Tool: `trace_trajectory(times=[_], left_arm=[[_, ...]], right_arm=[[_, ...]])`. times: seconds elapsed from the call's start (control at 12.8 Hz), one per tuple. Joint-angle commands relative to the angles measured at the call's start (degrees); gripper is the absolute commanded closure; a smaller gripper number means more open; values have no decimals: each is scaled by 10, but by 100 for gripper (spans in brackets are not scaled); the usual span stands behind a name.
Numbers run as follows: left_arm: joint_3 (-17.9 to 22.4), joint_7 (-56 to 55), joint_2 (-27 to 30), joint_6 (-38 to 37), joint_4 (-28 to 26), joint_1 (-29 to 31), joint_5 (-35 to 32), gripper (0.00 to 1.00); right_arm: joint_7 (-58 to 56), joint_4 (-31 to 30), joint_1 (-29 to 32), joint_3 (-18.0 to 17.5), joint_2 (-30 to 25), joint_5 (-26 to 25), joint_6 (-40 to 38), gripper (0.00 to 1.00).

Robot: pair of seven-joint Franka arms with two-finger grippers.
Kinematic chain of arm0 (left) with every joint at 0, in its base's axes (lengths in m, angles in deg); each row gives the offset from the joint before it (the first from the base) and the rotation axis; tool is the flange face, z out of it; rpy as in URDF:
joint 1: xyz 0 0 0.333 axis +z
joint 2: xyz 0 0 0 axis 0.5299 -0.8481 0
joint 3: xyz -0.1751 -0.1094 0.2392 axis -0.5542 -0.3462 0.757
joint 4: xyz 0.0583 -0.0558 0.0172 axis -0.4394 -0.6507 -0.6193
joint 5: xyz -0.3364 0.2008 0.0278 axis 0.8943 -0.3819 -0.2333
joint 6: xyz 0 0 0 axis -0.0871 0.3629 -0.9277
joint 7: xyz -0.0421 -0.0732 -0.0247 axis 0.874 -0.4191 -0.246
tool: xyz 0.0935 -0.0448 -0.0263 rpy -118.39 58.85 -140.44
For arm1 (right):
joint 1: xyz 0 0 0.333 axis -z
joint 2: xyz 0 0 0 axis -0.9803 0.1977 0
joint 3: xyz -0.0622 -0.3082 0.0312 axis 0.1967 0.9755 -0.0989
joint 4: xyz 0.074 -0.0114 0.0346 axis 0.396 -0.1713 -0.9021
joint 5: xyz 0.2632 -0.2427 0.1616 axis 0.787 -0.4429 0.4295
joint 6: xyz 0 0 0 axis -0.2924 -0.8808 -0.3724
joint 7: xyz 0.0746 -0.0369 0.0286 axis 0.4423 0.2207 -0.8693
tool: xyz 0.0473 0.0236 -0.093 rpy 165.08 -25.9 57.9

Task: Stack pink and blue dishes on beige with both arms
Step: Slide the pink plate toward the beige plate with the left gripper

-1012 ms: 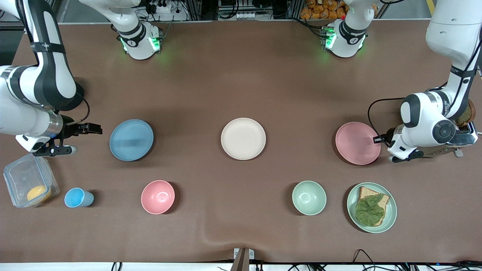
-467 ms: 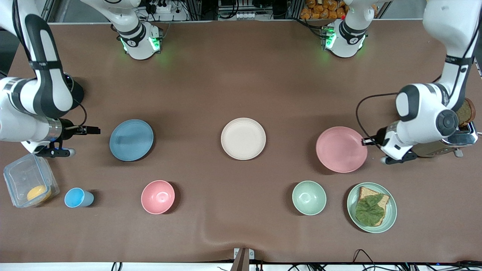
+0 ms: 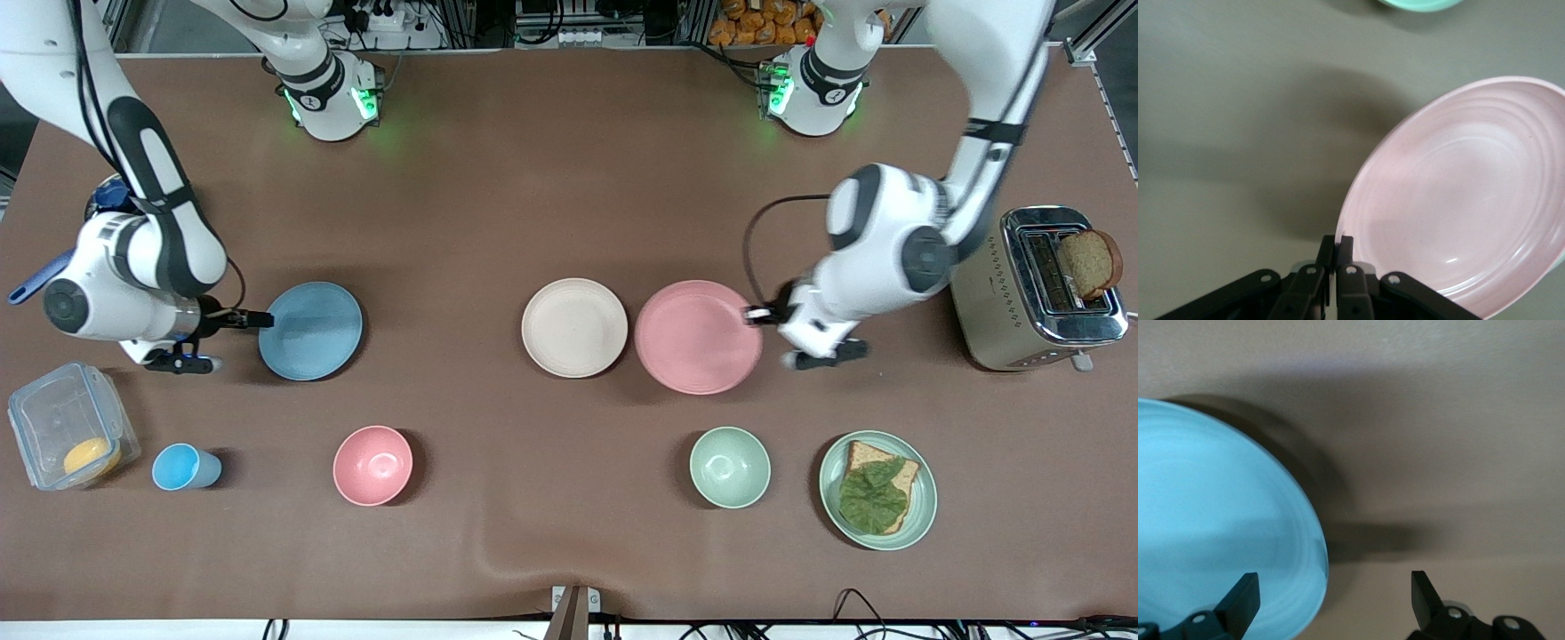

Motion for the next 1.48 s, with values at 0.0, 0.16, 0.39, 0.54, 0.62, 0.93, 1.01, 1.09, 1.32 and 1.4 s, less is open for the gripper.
trace_trajectory(times=[0.0,0.16,0.39,0.54,0.62,0.93,1.01,1.09,1.32,1.4], left_arm=[[3,-87,-55,-5,62,-57,6,100],[3,-125,-89,1,80,-89,6,100],[3,-156,-120,37,80,-130,7,100],[4,-185,-135,69,80,-156,6,100],[4,-194,-143,81,80,-164,6,100],[8,-210,-159,97,77,-181,5,100],[8,-211,-161,97,75,-182,5,100],[8,-211,-161,97,74,-182,4,100],[9,-211,-164,97,74,-182,4,100],[10,-216,-166,97,77,-181,4,64]], right_arm=[[-8,-15,1,-3,19,13,38,0],[-9,-28,-1,-4,19,13,58,43],[-35,-27,-3,-6,17,13,58,100],[-36,-26,-4,-9,12,13,54,100],[-36,-26,-4,-12,8,13,52,100],[-37,-25,-17,-15,-24,13,24,100],[-37,-22,-22,-15,-40,13,0,100],[-38,-21,-23,-15,-55,13,-14,100],[-38,-17,-39,-15,-91,8,-42,100],[-37,-8,-42,-16,-98,8,-58,100]])
